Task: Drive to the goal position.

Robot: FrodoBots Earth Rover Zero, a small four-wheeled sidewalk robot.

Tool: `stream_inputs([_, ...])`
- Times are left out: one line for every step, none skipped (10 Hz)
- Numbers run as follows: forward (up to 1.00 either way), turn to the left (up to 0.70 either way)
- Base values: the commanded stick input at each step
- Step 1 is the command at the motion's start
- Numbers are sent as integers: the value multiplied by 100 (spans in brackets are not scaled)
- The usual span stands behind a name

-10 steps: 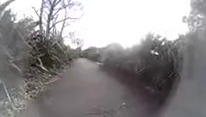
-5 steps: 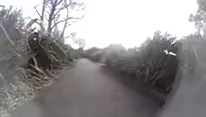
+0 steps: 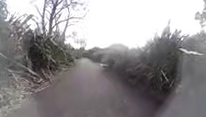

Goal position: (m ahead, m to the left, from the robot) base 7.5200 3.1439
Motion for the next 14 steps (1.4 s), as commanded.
stream_inputs([70,0])
stream_inputs([70,0])
stream_inputs([70,0])
stream_inputs([70,0])
stream_inputs([70,0])
stream_inputs([70,0])
stream_inputs([70,0])
stream_inputs([70,0])
stream_inputs([70,0])
stream_inputs([70,0])
stream_inputs([70,0])
stream_inputs([70,-35])
stream_inputs([70,-35])
stream_inputs([70,-14])
